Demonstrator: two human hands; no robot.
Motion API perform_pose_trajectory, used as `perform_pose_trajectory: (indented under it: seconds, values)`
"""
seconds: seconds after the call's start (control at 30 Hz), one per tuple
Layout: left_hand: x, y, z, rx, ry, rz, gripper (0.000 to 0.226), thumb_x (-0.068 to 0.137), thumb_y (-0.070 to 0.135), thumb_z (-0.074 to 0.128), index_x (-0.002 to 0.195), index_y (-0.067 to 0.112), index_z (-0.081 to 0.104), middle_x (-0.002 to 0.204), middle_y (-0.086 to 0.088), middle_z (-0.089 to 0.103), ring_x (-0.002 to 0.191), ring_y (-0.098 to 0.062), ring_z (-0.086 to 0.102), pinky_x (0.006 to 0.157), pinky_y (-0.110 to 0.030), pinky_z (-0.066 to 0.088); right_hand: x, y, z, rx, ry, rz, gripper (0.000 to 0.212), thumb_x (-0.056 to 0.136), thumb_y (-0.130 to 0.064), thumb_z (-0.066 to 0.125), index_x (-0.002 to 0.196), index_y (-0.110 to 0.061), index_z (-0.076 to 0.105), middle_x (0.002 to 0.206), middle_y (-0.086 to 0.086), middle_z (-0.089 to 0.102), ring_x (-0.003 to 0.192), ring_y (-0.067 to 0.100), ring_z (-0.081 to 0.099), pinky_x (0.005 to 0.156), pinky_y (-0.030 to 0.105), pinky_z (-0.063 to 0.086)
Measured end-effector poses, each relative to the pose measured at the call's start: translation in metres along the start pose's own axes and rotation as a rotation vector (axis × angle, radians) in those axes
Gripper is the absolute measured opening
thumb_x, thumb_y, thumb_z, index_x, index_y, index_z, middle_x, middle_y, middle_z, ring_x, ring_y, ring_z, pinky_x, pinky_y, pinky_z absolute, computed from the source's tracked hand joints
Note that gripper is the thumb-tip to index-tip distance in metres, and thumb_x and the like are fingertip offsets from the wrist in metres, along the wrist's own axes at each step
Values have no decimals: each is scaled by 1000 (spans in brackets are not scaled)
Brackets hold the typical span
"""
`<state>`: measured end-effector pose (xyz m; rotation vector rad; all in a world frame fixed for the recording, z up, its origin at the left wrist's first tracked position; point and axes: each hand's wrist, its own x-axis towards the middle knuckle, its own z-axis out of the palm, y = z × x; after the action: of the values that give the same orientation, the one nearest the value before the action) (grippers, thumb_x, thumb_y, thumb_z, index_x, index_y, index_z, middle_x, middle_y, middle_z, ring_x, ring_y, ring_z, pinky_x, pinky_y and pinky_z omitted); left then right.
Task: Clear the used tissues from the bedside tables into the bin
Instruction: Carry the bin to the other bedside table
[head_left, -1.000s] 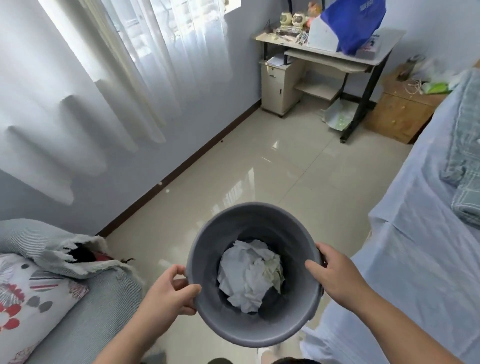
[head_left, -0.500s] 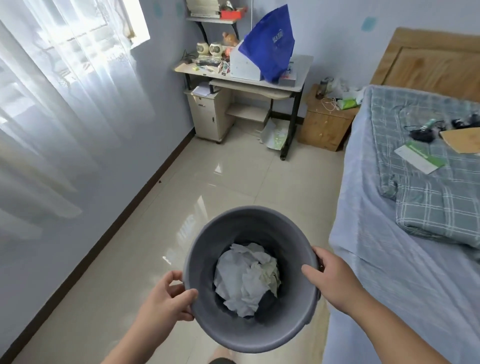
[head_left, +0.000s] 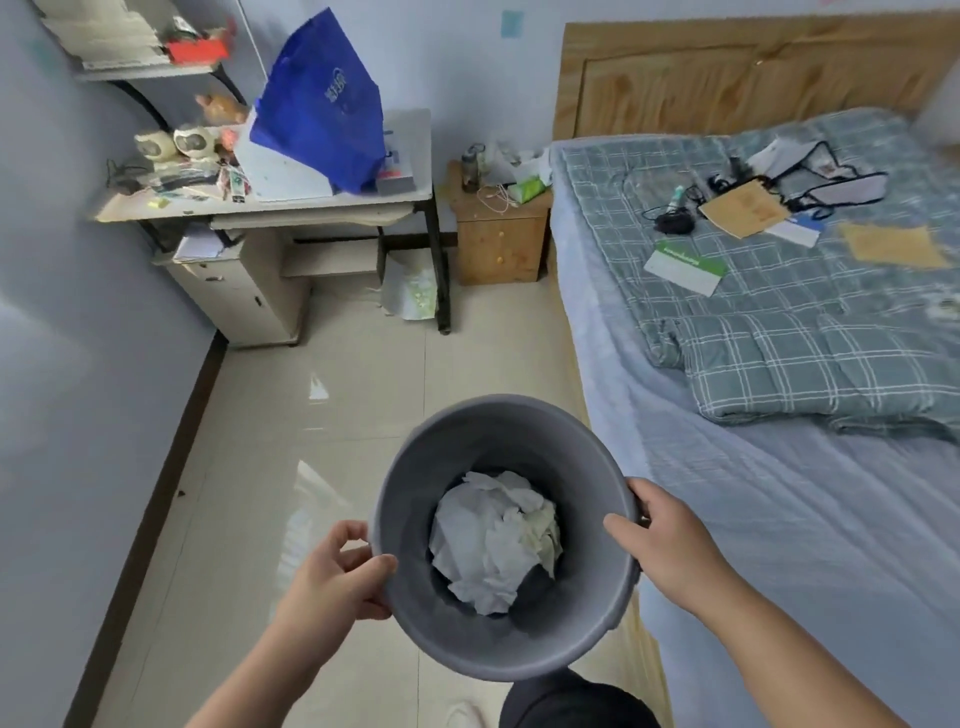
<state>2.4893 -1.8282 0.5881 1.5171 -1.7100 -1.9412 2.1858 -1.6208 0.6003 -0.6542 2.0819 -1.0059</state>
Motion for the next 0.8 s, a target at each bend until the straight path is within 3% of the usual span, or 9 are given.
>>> perform_pose_trajectory:
  seconds: [0.13, 0.27, 0.4, 0.63, 0.8]
  values:
    - [66, 43, 9, 47, -46, -16, 50, 67, 34, 76, 110, 10, 63, 89, -18, 81, 69, -26, 73, 70, -43, 66, 57, -4, -14, 44, 27, 49, 23, 87, -20, 64, 94, -42, 69, 80, -1, 74, 69, 19, 69, 50, 21, 54]
    - [134, 85, 22, 96, -68, -30, 47, 69, 36, 74, 110, 15, 64, 90, -15, 82, 71, -25, 75, 72, -40, 64, 127, -14, -35, 56, 34, 76, 23, 88, -14, 63, 92, -36, 70, 79, 3, 73, 66, 19, 68, 47, 19, 53]
    - [188, 129, 29, 71, -62, -36, 54, 62, 36, 76, 108, 11, 64, 88, -18, 80, 68, -25, 72, 73, -45, 66, 193, -41, -62, 46, 31, 74, 21, 87, -11, 63, 91, -30, 70, 73, 0, 71, 55, 8, 61, 45, 22, 51]
    - [274, 193, 28, 43, -75, 0, 51, 67, 40, 76, 111, 17, 64, 93, -14, 82, 75, -26, 76, 70, -38, 64, 295, -87, -90, 42, 59, 62, 24, 86, -13, 65, 92, -36, 70, 78, 3, 73, 59, 14, 65, 46, 24, 52]
    - [354, 226, 14, 23, -96, -25, 58, 62, 38, 80, 110, 9, 64, 89, -20, 81, 70, -26, 74, 67, -39, 66, 366, -112, -87, 53, 40, 102, 22, 80, -24, 62, 93, -41, 70, 76, -3, 73, 58, 8, 66, 47, 21, 52]
